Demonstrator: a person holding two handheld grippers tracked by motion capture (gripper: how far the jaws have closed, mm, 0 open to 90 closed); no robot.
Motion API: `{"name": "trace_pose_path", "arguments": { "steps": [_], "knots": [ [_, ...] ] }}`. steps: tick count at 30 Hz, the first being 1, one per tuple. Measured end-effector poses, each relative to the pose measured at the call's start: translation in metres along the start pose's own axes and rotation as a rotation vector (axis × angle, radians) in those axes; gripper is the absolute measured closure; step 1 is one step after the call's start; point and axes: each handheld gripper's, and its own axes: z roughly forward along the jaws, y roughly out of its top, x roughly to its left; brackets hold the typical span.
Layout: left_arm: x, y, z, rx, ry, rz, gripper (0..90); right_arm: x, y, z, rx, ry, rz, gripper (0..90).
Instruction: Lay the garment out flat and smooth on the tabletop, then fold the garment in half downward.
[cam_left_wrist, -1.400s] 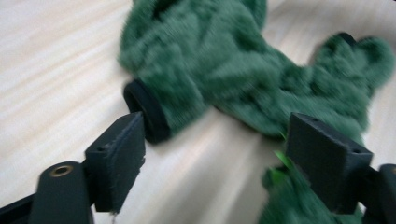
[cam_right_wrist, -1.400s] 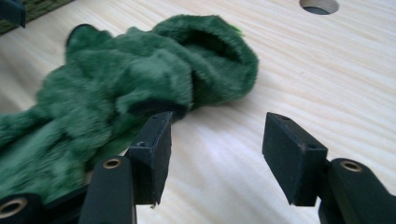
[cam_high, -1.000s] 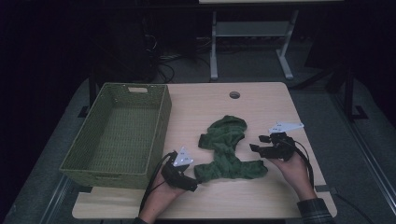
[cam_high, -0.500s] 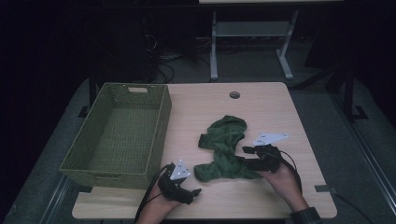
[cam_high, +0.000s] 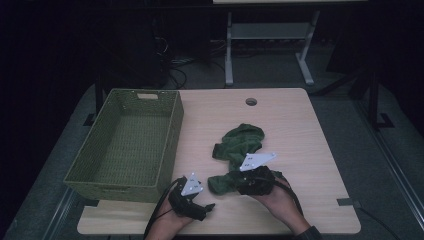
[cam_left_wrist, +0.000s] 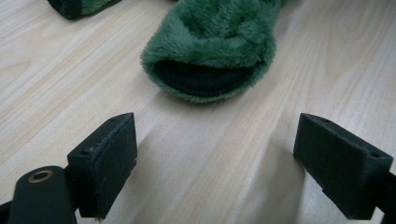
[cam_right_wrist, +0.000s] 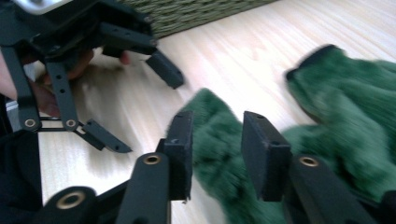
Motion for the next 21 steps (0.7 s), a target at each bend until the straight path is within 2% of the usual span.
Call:
{"name": "trace_pose_path", "arguments": {
  "steps": [7, 11, 14, 16, 17, 21],
  "knots": [
    [0.0, 0.0, 0.0, 0.0, -0.003, 0.002, 12.9, 0.019, 0.008, 0.017, 0.021, 0.055, -0.062, 74.1],
    [0.0, 0.0, 0.0, 0.003, -0.004, 0.005, 12.9, 0.025, 0.009, 0.03, 0.039, 0.072, -0.096, 74.0],
    [0.0, 0.0, 0.0, 0.002, -0.006, 0.006, 12.9, 0.026, 0.008, 0.041, 0.059, 0.084, -0.102, 73.3],
    [0.0, 0.0, -0.001, 0.002, -0.006, 0.004, 12.9, 0.026, 0.008, 0.045, 0.065, 0.086, -0.105, 72.8],
    [0.0, 0.0, 0.0, 0.002, -0.006, 0.002, 12.9, 0.026, 0.007, 0.052, 0.084, 0.065, -0.123, 72.0],
    [0.001, 0.0, -0.001, 0.007, -0.006, 0.009, 13.0, 0.024, 0.003, 0.059, 0.114, 0.037, -0.108, 69.5]
  ]
}}
